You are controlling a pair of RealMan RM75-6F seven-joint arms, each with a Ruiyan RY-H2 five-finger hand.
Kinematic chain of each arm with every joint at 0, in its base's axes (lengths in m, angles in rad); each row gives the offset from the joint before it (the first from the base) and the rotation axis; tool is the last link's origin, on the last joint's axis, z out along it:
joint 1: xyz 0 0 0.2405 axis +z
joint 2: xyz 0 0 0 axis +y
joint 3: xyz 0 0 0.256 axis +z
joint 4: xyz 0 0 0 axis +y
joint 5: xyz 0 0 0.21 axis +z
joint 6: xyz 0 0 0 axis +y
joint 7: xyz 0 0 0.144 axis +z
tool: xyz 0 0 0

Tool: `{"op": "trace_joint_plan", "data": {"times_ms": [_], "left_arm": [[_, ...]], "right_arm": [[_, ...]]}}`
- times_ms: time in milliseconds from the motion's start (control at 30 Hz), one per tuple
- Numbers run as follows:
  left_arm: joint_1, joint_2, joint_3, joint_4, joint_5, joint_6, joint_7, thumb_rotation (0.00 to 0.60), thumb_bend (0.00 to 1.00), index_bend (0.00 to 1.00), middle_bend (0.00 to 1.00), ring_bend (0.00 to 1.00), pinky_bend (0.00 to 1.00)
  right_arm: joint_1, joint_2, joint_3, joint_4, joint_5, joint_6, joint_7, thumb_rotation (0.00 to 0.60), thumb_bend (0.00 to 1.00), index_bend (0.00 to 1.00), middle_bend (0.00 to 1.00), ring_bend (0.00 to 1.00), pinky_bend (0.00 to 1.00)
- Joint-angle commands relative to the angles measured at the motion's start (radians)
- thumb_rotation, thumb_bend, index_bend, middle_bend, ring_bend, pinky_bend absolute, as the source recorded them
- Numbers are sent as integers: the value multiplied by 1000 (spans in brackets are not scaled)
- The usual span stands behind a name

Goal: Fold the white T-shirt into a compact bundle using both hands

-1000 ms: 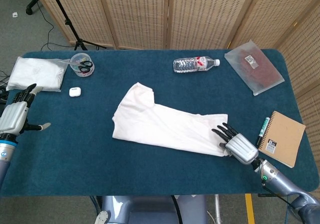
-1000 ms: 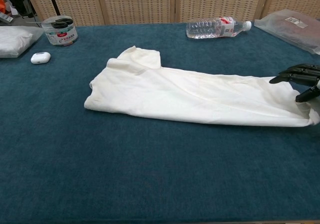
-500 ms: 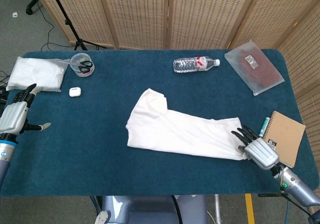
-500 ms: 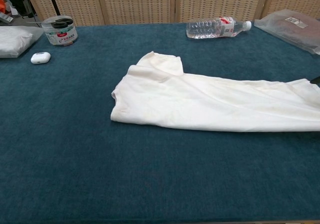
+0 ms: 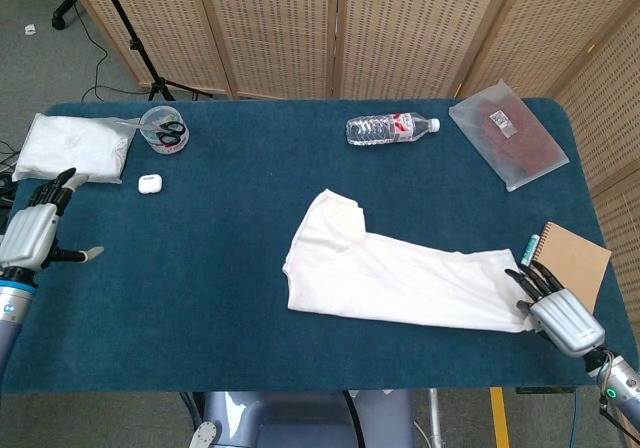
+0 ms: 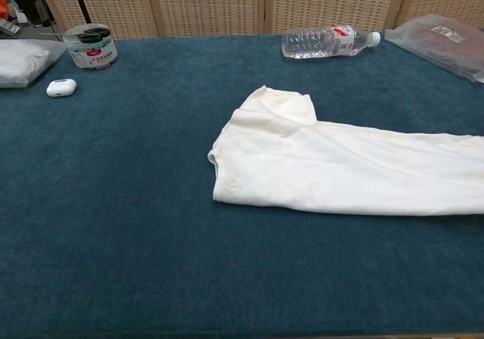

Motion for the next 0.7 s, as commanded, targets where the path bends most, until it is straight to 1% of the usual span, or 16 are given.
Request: {"op": "trace_joint_plan", "data": {"times_ms": [33, 133, 200, 367, 467, 567, 700], "left_arm": [[2, 4, -2, -3, 5, 3, -8, 600, 0, 0, 0, 0, 0], [2, 7, -1, -5, 10, 2, -15, 600, 0, 0, 0, 0, 0], [3, 8, 0, -7, 14, 1, -18, 600, 0, 0, 0, 0, 0], [9, 15, 0, -12, 22, 10, -32, 600, 0, 0, 0, 0, 0], [12, 19, 0, -11, 25, 13, -39, 600, 0, 0, 0, 0, 0], [12, 21, 1, -11, 28, 10, -46, 600, 0, 0, 0, 0, 0], [11, 22, 1, -10, 32, 7, -52, 600, 0, 0, 0, 0, 0]], "right_arm": [[48, -4, 27, -50, -22, 41, -14, 600, 878, 701, 105, 0, 0], [115, 8, 51, -141, -51, 44, -67, 600, 878, 704, 105, 0, 0], [160, 15, 66, -208, -65, 23, -104, 600, 878, 705, 105, 0, 0], [273, 22, 102, -390, -99, -72, -211, 600, 889, 705, 105, 0, 0], [329, 9, 125, -468, -104, -138, -267, 600, 900, 705, 105, 0, 0], [375, -12, 151, -524, -97, -200, -305, 600, 896, 705, 105, 0, 0], [430, -55, 191, -552, -64, -288, -349, 600, 901, 705, 105, 0, 0]]}}
